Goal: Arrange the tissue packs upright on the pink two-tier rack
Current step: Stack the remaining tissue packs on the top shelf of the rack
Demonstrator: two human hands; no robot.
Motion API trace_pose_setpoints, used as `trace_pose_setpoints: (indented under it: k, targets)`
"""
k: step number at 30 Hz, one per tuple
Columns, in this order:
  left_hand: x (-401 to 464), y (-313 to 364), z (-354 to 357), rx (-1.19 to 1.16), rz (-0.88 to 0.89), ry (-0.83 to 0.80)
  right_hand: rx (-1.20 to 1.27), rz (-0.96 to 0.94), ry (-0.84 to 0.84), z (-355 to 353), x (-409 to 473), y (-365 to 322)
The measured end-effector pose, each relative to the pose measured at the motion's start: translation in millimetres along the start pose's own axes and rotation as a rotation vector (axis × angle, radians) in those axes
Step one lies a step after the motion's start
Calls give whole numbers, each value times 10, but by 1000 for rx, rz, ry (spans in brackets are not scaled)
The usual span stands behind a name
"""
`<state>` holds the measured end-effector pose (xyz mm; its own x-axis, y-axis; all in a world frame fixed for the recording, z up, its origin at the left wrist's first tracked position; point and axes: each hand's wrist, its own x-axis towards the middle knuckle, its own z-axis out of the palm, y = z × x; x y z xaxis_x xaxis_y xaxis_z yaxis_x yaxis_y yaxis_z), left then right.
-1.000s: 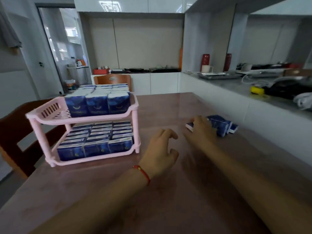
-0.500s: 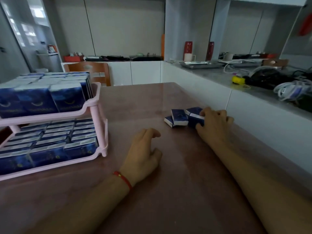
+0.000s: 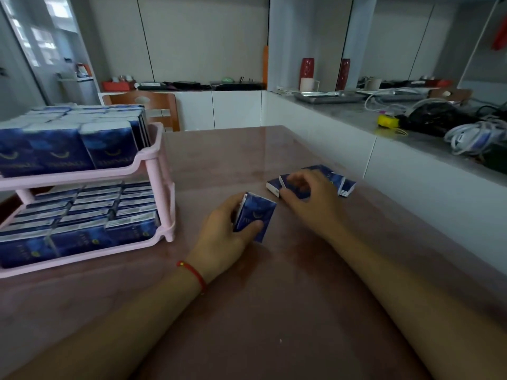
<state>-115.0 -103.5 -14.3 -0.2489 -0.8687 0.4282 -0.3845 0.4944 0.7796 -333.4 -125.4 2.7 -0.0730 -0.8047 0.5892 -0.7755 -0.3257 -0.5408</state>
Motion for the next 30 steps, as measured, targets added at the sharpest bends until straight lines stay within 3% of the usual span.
trace_pose_setpoints:
  k: [3,6,8,11,14,18,22,25,27,30]
  targets:
    - [19,-32,15,-52,-41,30,-492,98,-82,135,86,317]
    - [13,-28,16,-106,-48,29,-553,204,-194,264,133,428]
    - [7,-15,4,-128,-67,38,-497,205,-130,237,154,406]
    - [17,-17,-5,-152,-69,85,-78,154,9,56,94,238]
    - [-4,-13,-16,-246,-116,106,269,-61,-64,-144,-50,-29]
    - [-11,34,-34,-412,-182,109,198,-359,-219,-169,-118,-241]
    - [-40,153,-118,-572,-307,24,46,-493,-260,29,-151,-260]
    - [-97,153,-86,-470,-227,-34,-56,-603,-222,48,-174,-272]
    - [-100,134,-62,-421,-192,-24,-8,-536,-257,24,-160,-277]
    - [-96,113,-82,-471,-188,15,191,-288,-311,-45,-177,-297]
